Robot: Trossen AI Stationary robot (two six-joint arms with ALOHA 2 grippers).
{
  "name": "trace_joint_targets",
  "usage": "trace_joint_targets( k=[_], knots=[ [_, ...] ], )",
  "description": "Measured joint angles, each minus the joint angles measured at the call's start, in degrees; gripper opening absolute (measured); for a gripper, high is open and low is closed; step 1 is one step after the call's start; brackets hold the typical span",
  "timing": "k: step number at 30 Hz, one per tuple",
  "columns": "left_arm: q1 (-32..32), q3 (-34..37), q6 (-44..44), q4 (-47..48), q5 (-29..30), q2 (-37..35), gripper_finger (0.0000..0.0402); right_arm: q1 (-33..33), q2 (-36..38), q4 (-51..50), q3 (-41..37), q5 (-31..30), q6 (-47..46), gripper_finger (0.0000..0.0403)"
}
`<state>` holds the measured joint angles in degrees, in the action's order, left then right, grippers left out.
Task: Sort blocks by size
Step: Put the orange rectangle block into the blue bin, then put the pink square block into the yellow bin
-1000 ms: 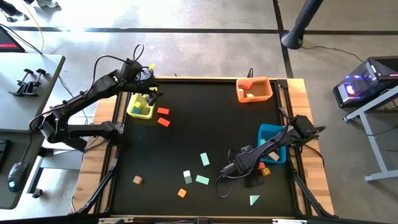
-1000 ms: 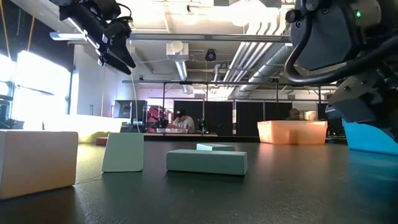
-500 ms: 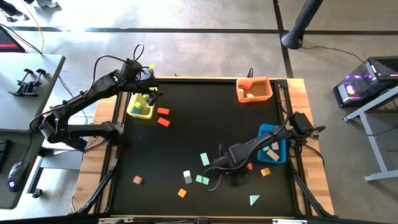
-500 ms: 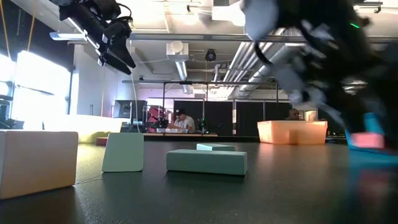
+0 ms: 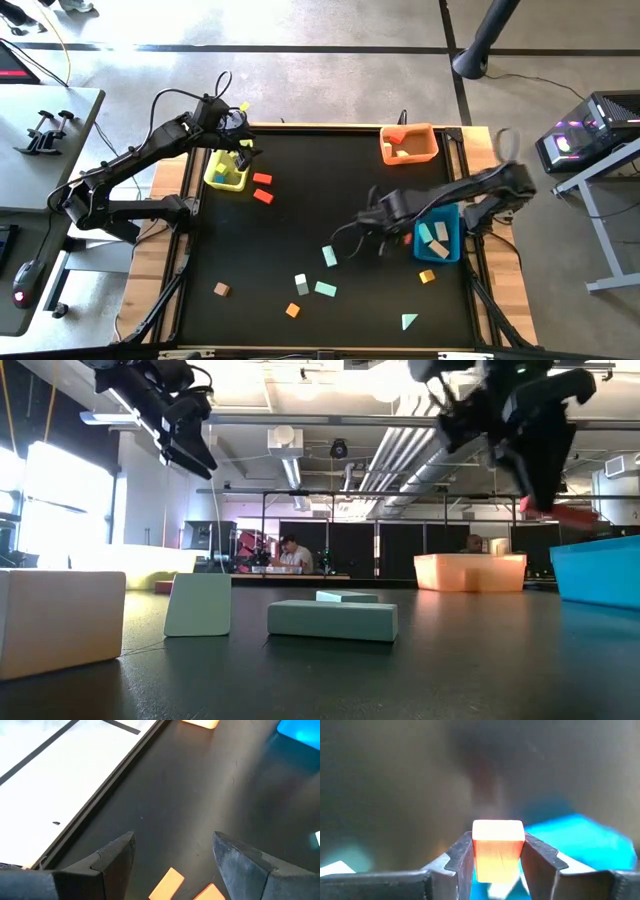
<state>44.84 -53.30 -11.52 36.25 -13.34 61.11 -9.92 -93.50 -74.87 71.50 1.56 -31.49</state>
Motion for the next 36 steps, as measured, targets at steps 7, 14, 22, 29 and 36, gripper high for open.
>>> trace_joint_targets(
  k=[7, 14, 22, 29, 36],
  knots=[
    [-0.07, 0.00, 0.75, 1.27, -1.26, 0.01, 0.0252, 3.69, 14.39, -5.40, -10.62, 6.23, -20.60, 0.0131],
    [-0.07, 0.00, 0.47, 3.07, -1.36, -0.01, 0.0252, 5.56, 20.44, -5.58, -19.70, 12.28, -39.64, 0.0156],
    [-0.07, 0.00, 0.42, 7.15, -1.38, 0.00, 0.0252, 5.26, 20.87, -7.84, -19.22, 8.89, -51.69, 0.0228],
    [-1.26, 0.00, 0.73, 8.43, -1.73, -0.32, 0.0252, 2.76, 20.86, 10.96, -17.64, -10.72, -61.78, 0.0228],
    [-5.14, 0.00, 1.23, 8.59, -1.70, -2.50, 0.0252, 3.16, 18.39, 40.80, -19.21, -39.85, -63.69, 0.0222]
  ],
)
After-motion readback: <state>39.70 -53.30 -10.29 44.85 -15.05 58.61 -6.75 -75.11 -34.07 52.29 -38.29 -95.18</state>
